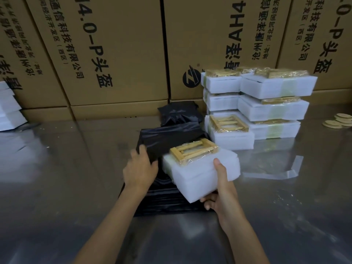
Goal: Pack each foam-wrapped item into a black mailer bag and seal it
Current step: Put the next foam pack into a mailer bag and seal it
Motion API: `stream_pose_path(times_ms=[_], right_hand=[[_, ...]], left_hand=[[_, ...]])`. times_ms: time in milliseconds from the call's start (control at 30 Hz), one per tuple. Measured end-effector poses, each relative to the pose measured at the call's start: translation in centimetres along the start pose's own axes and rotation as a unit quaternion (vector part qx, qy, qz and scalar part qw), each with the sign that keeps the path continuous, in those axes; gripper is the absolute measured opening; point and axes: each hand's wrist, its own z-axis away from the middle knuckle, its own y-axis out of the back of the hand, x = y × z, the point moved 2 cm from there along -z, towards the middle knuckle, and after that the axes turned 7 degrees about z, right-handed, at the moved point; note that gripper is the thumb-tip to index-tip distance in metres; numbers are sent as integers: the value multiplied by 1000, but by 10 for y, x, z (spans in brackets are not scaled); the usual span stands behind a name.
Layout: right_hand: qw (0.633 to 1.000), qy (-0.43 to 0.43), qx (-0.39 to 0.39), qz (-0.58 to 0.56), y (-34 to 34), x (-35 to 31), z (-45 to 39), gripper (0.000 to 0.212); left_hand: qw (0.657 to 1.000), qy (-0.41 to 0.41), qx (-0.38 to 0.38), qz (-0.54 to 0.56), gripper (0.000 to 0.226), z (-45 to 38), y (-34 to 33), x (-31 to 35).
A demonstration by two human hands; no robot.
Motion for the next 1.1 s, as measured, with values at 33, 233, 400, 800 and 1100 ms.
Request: stream_pose_path(times_ms=[33,233,400,800,1100], right_hand=[[1000,-2,11,4,-1,1,-1,80],[998,-5,21,-63,-21,0,5,52],[990,-16,-1,-139,-62,-11,4,59],[983,-18,0,185,-66,2,-5,86],[941,19,37,336,-63,6,-4,94]], left_hand=[[1000,17,-25,5,39,5,-4,-7],[990,-19,-63,127,11,20,-16,-6],[959,-11,-151,238,20,22,-15,-1],[924,130,-144,330,21,11,0,-28],[981,-98,68,154,28,-16,36,45]])
